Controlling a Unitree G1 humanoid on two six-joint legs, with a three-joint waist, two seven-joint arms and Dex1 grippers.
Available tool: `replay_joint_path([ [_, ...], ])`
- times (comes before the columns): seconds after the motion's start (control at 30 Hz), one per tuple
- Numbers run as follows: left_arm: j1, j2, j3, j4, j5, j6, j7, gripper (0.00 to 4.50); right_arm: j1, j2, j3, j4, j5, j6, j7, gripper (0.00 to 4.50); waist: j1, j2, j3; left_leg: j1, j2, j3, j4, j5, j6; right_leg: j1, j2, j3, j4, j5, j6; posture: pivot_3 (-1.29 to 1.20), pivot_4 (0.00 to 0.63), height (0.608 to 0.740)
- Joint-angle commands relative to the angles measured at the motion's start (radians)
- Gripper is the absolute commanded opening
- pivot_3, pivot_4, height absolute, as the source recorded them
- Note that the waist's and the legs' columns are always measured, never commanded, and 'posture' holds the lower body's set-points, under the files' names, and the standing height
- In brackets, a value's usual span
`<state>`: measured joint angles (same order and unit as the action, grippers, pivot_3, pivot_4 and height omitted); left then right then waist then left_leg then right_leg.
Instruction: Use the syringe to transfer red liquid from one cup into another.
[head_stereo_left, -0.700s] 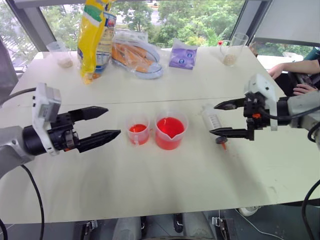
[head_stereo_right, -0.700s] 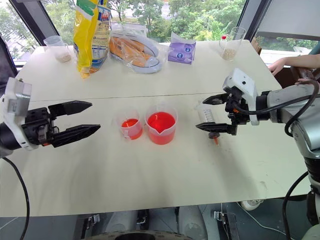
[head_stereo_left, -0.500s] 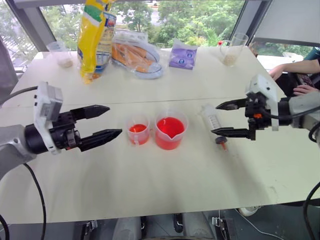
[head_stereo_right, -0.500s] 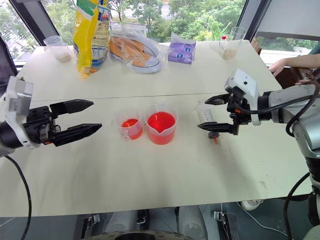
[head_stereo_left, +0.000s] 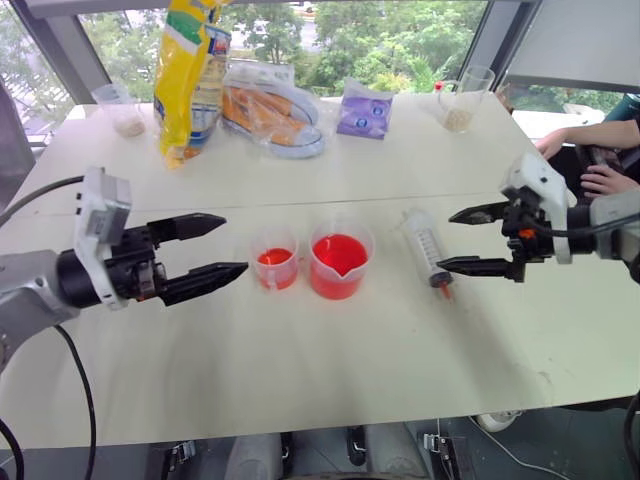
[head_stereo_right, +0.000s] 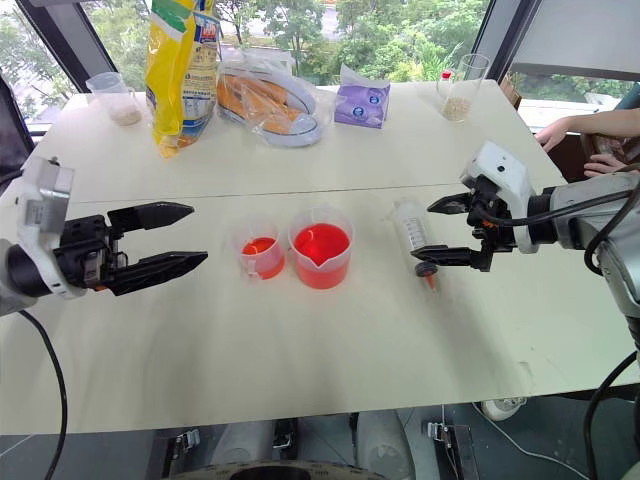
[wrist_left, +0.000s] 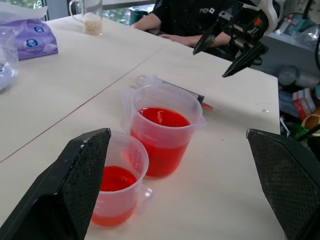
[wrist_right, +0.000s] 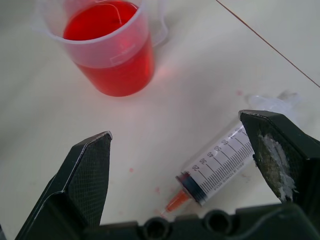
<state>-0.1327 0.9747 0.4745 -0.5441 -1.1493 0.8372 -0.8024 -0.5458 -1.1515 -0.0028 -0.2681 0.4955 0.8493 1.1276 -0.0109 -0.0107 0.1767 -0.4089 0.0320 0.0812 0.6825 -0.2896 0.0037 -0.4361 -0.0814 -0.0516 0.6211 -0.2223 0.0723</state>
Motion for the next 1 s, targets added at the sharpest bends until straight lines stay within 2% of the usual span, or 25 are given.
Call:
replay_joint_path([
  [0.03, -0.024, 0.002, 0.011, 0.002, -0.005, -0.017, -0.003, 4.5, -0.062, 0.002, 0.033, -0.031, -0.007, 0.097, -0.044, 4.46, 0.0, 0.0, 0.0, 0.0, 0.0, 0.0, 0.0, 0.0, 0.0, 0.0, 0.0, 0.0, 0.0, 0.0, 0.0, 0.0, 0.15, 0.74],
  [0.17, -0.09, -0.002, -0.044, 0.033, 0.016, -0.023, -0.008, 4.5, -0.222, 0.033, 0.18, 0.056, -0.054, 0.275, -0.083, 4.46, -0.002, 0.0, 0.0, 0.0, 0.0, 0.0, 0.001, 0.0, 0.0, -0.001, 0.0, 0.0, 0.001, 0.0, -0.001, 0.0, 0.15, 0.74],
  [0.43, -0.123, -0.045, -0.116, 0.046, 0.066, -0.049, -0.034, 4.5, -0.484, 0.233, 0.399, 0.435, -0.195, 0.519, -0.227, 4.46, -0.001, 0.0, 0.0, -0.001, -0.001, 0.001, 0.001, 0.0, 0.0, -0.003, 0.0, 0.001, 0.004, 0.001, -0.001, 0.0, 0.15, 0.74],
  [0.8, -0.132, -0.094, -0.145, 0.041, 0.104, -0.067, -0.026, 4.5, -0.581, 0.47, 0.387, 0.764, -0.266, 0.579, -0.38, 4.46, -0.006, 0.0, 0.0, -0.001, -0.001, 0.001, 0.001, 0.0, 0.0, -0.004, 0.0, 0.001, 0.008, 0.003, 0.003, 0.0, 0.15, 0.74],
  [1.0, -0.114, -0.106, -0.137, 0.017, 0.099, -0.064, -0.012, 4.5, -0.59, 0.548, 0.378, 0.864, -0.303, 0.544, -0.436, 4.46, -0.005, -0.001, -0.001, -0.001, -0.001, 0.0, 0.001, 0.001, -0.001, -0.003, 0.001, 0.001, 0.009, 0.003, 0.003, 0.0, 0.15, 0.74],
])
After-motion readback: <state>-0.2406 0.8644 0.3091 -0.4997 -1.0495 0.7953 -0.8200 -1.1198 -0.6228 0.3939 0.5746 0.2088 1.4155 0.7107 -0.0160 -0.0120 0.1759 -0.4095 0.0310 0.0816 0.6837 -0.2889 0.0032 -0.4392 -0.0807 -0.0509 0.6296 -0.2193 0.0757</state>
